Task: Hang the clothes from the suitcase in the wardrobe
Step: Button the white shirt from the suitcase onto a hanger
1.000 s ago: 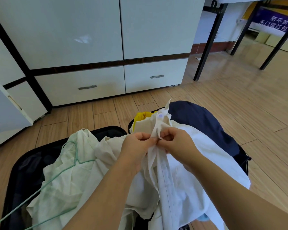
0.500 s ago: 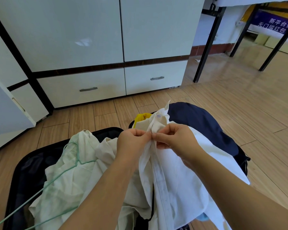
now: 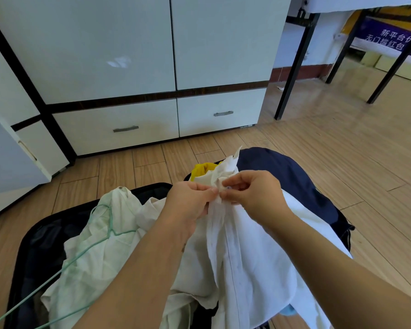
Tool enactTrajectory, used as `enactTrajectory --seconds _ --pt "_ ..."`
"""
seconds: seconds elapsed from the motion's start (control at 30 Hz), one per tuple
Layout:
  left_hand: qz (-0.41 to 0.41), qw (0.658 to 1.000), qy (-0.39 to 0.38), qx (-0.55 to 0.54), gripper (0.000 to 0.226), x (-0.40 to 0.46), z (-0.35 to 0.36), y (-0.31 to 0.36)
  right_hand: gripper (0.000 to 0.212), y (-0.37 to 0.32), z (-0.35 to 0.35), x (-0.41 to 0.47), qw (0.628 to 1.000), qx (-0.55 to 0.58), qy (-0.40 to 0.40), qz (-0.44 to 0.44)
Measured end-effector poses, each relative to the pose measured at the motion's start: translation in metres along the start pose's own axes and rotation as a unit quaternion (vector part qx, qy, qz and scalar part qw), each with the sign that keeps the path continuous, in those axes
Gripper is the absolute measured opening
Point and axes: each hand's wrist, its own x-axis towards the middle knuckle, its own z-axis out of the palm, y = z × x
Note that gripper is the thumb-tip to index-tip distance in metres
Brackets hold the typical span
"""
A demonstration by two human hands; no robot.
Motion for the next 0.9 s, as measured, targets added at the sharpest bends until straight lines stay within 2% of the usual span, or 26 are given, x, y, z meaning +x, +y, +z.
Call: enactTrajectory --seconds 0.13,0.3,0.43,0.63,0.9 --pt "0.001 1.000 -0.006 0.008 0.013 -0.001 0.002 -0.001 0.014 -0.003 -0.004 -0.003 0.987 0.127 -0.059 0.085" --pt "0.000 1.000 0.019 0.000 0.013 0.000 0.007 0.000 0.012 -0.006 -0.011 -0.002 0.973 0.186 -0.039 0.134" --pt "0.017 0.999 0.032 0.040 0.008 -0.001 0.010 0.001 0.011 -0.009 -0.013 -0.002 0.961 0.228 -0.042 0.152" --pt "0.024 0.998 0.018 0.053 0.017 -0.007 0.009 0.007 0.010 -0.009 -0.010 -0.003 0.958 0.235 -0.036 0.162" --pt "-0.031 0.997 -0.049 -0.042 0.015 -0.009 0.001 0.011 0.014 -0.002 -0.011 -0.001 0.977 0.184 -0.011 0.104"
